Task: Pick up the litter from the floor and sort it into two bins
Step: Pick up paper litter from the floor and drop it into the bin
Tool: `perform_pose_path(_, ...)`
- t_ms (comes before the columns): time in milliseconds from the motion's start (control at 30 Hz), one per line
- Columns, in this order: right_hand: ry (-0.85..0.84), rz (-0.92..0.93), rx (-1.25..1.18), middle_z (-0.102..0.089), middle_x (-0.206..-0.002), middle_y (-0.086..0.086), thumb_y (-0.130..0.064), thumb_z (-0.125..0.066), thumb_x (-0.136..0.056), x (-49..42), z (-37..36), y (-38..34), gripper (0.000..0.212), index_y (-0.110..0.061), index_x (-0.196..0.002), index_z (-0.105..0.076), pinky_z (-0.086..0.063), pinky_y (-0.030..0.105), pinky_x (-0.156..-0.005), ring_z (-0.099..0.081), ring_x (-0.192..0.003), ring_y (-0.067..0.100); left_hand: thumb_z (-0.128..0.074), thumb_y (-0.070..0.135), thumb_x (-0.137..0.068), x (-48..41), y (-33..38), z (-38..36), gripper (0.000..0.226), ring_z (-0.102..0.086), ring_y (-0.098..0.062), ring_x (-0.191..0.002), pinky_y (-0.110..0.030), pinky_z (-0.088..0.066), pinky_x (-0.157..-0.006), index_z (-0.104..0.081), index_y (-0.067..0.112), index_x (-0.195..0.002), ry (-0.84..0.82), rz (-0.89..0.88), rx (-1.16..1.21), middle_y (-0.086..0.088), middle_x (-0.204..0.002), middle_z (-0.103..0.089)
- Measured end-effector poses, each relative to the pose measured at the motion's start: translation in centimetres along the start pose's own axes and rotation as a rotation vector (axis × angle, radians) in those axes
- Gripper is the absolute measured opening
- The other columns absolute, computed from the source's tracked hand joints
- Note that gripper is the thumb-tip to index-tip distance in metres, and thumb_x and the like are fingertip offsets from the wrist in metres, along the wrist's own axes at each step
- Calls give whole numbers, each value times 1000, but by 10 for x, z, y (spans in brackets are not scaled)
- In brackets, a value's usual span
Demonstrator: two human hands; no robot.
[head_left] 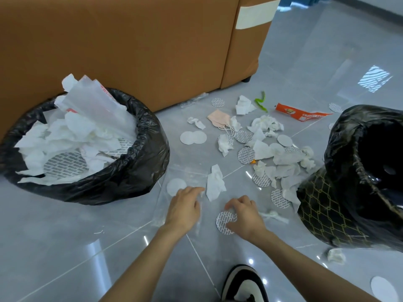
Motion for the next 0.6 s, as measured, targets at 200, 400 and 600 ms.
perform_pose_path(200, 54, 110, -53, -28, -150, -2, -21, -63, -84, -29, 21, -36, 60, -22, -139, -39, -37, 33, -104, -30, -133, 21, -57, 18, -90, -4, -51, 29, 66, -17, -22, -141, -26, -15, -113, -25, 22, -147, -33, 169, -124, -1, -156, -16)
perform_pose_path(400, -71, 96, 176, -20, -153, 3, -16, -59, -88, -47, 10, -52, 65, -17, -145, -28, -39, 38, -101, -26, -134, 27, -68, 38, -81, -13, -61, 22, 91, -8, -21, -144, -26, -10, -115, -10, 30, -150, -234, 151, -243, 5, -158, -6)
perform_pose_path(600, 14, 95, 210, -50, -122, 3, -10, -50, -86, -37, 7, -44, 34, -16, -120, -50, -39, 30, -78, -44, -115, 23, -72, 34, -78, -16, -56, 19, 85, -30, -22, -132, -27, -28, -108, -23, 28, -147, -162, 126, -269, 3, -144, -30)
Point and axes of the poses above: each hand's wrist, its own x-axis away from the middle knuckle, its own z-axis out of the back of the hand, y = z × x, the point moved 5 cm from there along -x, towards the middle knuckle
